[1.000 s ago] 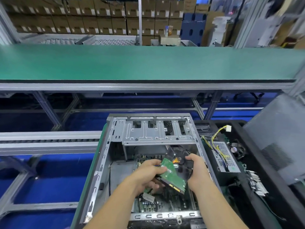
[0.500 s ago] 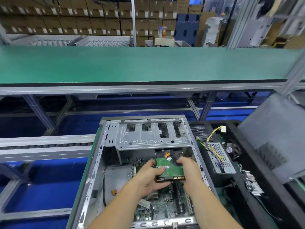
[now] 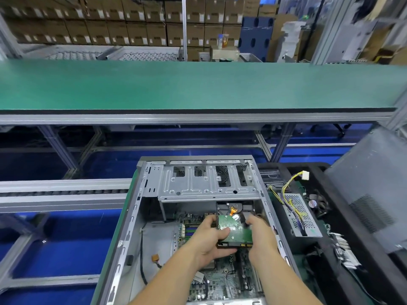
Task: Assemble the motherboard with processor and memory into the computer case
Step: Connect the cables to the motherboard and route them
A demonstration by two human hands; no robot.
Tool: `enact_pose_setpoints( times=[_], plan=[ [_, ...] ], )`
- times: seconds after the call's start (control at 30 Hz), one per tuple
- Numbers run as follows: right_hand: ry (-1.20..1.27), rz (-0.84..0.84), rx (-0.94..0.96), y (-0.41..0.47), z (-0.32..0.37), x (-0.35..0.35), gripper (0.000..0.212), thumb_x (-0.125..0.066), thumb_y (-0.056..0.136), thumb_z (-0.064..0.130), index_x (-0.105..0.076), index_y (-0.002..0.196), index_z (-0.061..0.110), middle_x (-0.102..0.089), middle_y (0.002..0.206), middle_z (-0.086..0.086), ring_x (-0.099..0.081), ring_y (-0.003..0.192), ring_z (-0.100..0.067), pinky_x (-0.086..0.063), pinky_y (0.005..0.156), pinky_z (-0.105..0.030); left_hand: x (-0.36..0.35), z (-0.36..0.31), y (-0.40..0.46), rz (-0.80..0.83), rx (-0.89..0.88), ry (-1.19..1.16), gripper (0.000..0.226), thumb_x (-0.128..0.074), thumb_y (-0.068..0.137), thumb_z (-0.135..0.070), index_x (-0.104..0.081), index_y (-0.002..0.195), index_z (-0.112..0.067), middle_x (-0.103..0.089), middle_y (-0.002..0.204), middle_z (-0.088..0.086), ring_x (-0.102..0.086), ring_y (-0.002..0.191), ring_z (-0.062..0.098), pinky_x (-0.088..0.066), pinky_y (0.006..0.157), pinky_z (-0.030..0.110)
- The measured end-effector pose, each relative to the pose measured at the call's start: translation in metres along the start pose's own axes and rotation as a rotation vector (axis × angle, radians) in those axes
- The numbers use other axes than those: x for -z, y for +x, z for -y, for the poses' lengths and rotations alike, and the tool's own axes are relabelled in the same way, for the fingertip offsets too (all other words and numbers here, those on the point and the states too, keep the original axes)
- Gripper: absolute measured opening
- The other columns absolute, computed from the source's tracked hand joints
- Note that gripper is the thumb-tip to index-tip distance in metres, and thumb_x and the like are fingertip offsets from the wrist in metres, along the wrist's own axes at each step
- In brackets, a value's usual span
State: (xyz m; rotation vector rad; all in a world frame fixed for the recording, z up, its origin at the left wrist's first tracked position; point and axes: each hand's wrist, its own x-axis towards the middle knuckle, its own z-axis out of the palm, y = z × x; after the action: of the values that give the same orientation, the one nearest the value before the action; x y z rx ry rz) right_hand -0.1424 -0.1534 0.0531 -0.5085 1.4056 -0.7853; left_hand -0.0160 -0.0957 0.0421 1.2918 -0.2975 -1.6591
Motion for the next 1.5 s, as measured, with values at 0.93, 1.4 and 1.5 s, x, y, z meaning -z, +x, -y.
enact_pose_setpoints(
  times=[0.93, 1.4, 1.5],
  plan=[
    [0.59, 0.2, -0.011, -0.017, 0.002, -0.003, 0.018, -0.055, 0.102, 0.014, -0.063, 0.11, -0.001, -0.075, 0.079, -0.011, -0.066, 0.089, -0.024, -0.051, 0.079, -0.034, -0.023, -0.003, 0.01, -0.035, -0.178, -0.253, 0.058, -0.067, 0.088, 0.006, -0.042, 0.138, -0.008, -0.061, 0.126, 0.022, -0.066, 0.109, 0.033, -0.057, 0.088, 0.043],
    [0.66, 0.177, 0.016, 0.011, 0.01, -0.024, 0.056, -0.052, 0.1, -0.008, -0.032, 0.15, 0.006, -0.058, 0.113, -0.021, -0.062, 0.099, -0.025, -0.052, 0.095, -0.037, 0.03, -0.044, -0.002, -0.454, -0.287, 0.679, 0.025, -0.046, 0.092, -0.004, -0.068, 0.092, -0.018, -0.072, 0.088, 0.003, -0.07, 0.077, 0.019, -0.06, 0.064, 0.032],
    [0.501, 0.16, -0.005, 0.01, 0.007, -0.015, 0.044, -0.047, 0.101, -0.009, -0.038, 0.144, -0.005, -0.062, 0.112, -0.024, -0.066, 0.1, -0.029, -0.056, 0.083, -0.036, 0.066, -0.044, -0.009, -0.455, -0.262, 1.15, 0.025, -0.048, 0.089, -0.01, -0.068, 0.094, -0.023, -0.066, 0.077, -0.008, -0.064, 0.071, 0.014, -0.048, 0.063, 0.027]
  ],
)
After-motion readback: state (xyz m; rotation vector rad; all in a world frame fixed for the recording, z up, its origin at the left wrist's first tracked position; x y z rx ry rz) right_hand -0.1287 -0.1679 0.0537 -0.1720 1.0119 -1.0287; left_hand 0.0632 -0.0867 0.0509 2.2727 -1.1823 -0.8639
